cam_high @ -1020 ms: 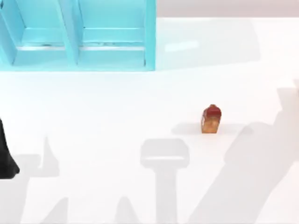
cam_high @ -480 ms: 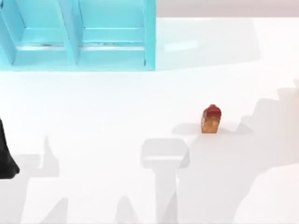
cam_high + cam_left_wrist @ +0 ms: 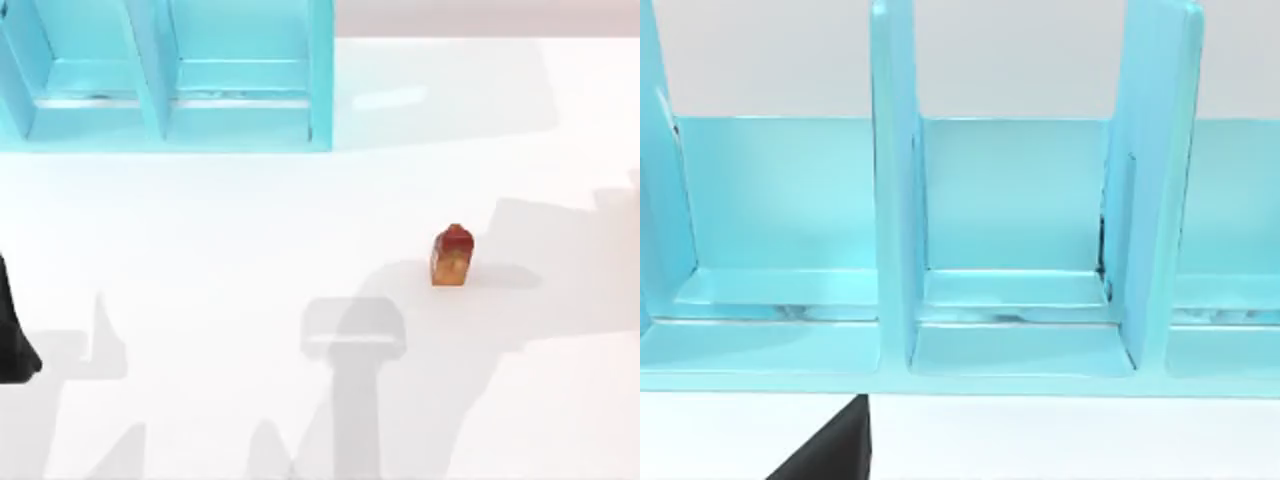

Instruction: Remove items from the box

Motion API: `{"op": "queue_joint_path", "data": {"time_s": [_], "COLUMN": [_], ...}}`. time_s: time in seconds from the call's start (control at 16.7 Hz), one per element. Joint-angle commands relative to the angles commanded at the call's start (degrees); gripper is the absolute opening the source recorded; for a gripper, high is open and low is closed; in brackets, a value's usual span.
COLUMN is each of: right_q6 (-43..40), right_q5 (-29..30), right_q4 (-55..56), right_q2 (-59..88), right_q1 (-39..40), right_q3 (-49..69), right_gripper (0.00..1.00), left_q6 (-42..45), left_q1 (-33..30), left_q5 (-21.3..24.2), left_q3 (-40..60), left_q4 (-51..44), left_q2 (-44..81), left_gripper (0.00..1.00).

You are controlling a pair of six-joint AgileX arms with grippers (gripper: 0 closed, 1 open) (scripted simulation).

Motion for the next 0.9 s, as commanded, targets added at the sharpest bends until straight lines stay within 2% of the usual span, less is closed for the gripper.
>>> {"op": "queue_joint_path", "data": {"time_s": [0.24,0.72,0.9], "right_q6": [14.4,47.8,55.3], "right_q5": [0.2,1.4,1.6], "right_q4": [4.8,17.3,20.7], "right_q2": [-3.9,-14.5,-17.7], "right_q1": [13.1,48.5,56.1], "right_q3": [-9.5,-34.4,-40.9], "right_gripper": [0.00,0.00,0.00], "left_q6": [0.0,0.0,0.0], "left_q1": [0.0,0.0,0.0], "left_q5": [0.0,0.0,0.0], "left_q3": [0.0,0.0,0.0], "left_q4": [0.0,0.0,0.0], "left_q2": [0.0,0.0,0.0], "left_gripper": [1.00,1.00,1.00]}}
